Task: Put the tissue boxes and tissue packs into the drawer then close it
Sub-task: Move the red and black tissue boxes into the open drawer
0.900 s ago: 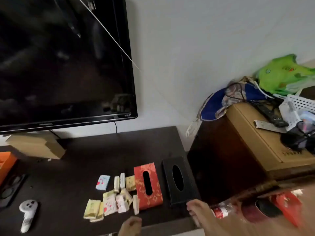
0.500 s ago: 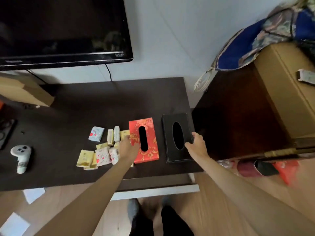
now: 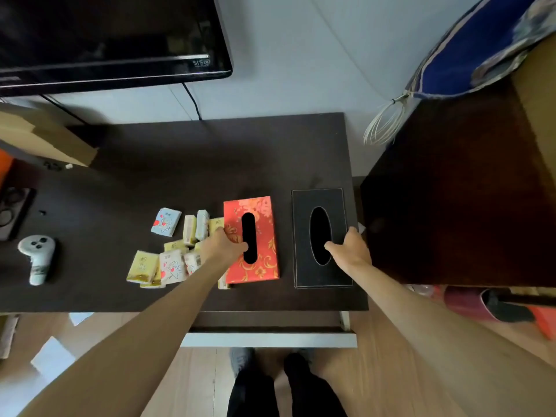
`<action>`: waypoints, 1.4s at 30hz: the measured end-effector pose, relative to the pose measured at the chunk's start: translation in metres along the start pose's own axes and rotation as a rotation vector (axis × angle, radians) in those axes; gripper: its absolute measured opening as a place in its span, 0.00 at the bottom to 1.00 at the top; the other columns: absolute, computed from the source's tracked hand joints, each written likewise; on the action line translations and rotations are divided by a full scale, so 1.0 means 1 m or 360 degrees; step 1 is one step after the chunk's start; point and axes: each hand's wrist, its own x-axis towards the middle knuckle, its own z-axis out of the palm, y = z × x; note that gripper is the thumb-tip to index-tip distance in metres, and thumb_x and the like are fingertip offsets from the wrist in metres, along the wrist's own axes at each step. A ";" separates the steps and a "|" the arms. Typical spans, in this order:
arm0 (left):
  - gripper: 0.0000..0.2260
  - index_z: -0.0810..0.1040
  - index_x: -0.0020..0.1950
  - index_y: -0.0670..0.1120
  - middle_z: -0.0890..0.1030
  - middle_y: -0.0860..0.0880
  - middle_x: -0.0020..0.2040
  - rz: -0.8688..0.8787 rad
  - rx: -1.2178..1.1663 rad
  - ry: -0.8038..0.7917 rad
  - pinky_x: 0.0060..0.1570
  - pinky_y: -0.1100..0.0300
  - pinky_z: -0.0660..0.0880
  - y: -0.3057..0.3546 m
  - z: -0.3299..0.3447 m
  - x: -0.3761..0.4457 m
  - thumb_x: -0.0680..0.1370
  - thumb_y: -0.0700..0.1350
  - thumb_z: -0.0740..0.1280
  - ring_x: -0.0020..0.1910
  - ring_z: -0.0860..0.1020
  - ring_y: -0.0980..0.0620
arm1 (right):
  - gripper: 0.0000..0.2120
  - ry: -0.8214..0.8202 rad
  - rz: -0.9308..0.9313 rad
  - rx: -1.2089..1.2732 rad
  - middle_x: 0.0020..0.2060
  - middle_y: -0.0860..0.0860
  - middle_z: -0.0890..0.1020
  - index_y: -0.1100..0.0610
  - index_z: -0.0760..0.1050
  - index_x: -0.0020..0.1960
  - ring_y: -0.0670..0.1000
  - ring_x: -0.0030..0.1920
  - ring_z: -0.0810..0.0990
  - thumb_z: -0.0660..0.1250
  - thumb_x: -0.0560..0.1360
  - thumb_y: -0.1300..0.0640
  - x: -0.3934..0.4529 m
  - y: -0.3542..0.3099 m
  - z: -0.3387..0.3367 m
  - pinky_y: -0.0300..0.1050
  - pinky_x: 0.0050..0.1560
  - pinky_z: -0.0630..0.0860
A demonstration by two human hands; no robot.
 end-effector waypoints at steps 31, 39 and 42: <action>0.22 0.70 0.47 0.66 0.79 0.62 0.43 0.0058 -0.0977 0.0358 0.40 0.66 0.74 -0.135 0.104 -0.155 0.63 0.55 0.80 0.43 0.78 0.64 | 0.22 0.0701 -0.0306 0.0949 0.54 0.31 0.78 0.44 0.70 0.58 0.40 0.56 0.81 0.77 0.70 0.54 -0.158 0.110 0.072 0.33 0.53 0.79; 0.23 0.73 0.51 0.54 0.80 0.58 0.45 0.0042 -0.0798 0.0163 0.40 0.66 0.72 -0.140 0.105 -0.155 0.64 0.48 0.82 0.43 0.79 0.61 | 0.26 0.0544 -0.0125 0.0801 0.54 0.60 0.80 0.62 0.70 0.64 0.58 0.55 0.82 0.76 0.72 0.56 -0.168 0.125 0.091 0.59 0.57 0.80; 0.22 0.72 0.51 0.54 0.80 0.58 0.45 0.0007 -0.0757 0.0067 0.39 0.66 0.71 -0.150 0.105 -0.172 0.64 0.48 0.81 0.43 0.79 0.60 | 0.23 0.0490 -0.0066 0.0771 0.49 0.60 0.83 0.65 0.74 0.59 0.58 0.50 0.84 0.77 0.70 0.55 -0.184 0.139 0.092 0.58 0.53 0.83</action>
